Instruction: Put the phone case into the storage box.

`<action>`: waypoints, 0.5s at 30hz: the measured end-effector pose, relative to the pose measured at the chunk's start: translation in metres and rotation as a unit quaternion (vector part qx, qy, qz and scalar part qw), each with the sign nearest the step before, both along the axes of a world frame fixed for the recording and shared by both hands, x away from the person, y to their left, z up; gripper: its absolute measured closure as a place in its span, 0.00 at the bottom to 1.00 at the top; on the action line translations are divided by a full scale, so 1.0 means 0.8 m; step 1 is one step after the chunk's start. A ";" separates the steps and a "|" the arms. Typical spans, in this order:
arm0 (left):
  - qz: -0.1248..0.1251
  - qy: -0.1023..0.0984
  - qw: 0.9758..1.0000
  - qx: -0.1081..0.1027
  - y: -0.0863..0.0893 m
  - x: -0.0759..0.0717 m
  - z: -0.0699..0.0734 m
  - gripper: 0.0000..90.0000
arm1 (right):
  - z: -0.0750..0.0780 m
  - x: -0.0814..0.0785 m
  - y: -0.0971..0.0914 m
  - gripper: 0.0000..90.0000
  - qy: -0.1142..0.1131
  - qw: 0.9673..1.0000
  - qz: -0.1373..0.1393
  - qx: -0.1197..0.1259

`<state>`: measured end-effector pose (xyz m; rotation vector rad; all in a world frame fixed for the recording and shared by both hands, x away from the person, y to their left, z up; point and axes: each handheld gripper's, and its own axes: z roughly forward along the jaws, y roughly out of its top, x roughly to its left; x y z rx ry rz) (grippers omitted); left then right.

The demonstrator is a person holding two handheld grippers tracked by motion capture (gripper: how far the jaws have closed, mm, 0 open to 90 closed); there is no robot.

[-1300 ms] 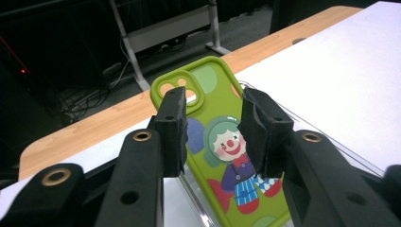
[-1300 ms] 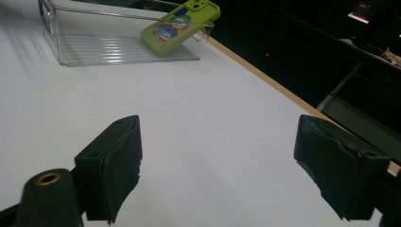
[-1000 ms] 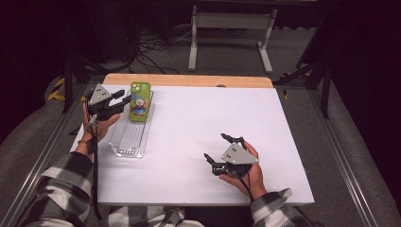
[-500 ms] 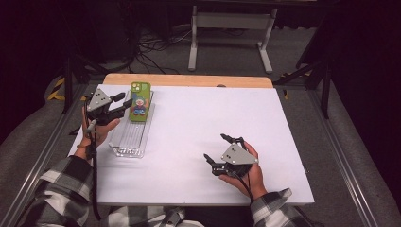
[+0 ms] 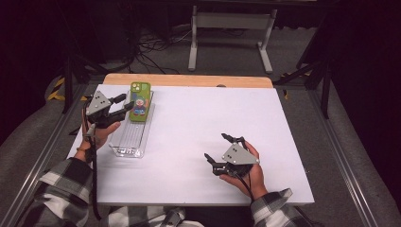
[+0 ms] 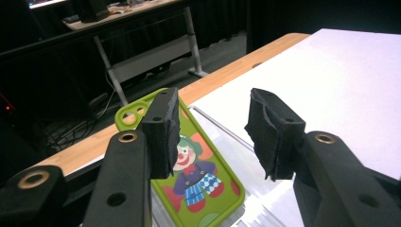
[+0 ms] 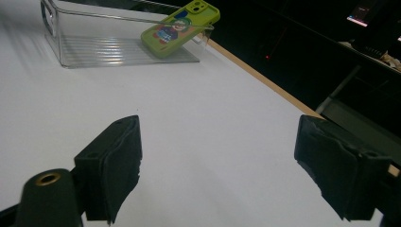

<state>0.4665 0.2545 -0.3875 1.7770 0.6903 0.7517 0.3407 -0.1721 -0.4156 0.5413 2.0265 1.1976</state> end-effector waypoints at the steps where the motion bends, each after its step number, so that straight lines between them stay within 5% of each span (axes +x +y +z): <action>1: -0.003 -0.002 1.000 0.001 -0.001 -0.001 0.001 0.60 | 0.000 0.000 0.000 0.19 -0.001 1.000 0.000 0.000; 15: -0.023 -0.013 1.000 0.003 -0.008 -0.022 0.008 0.55 | 0.001 -0.001 0.001 0.19 -0.003 1.000 0.001 0.000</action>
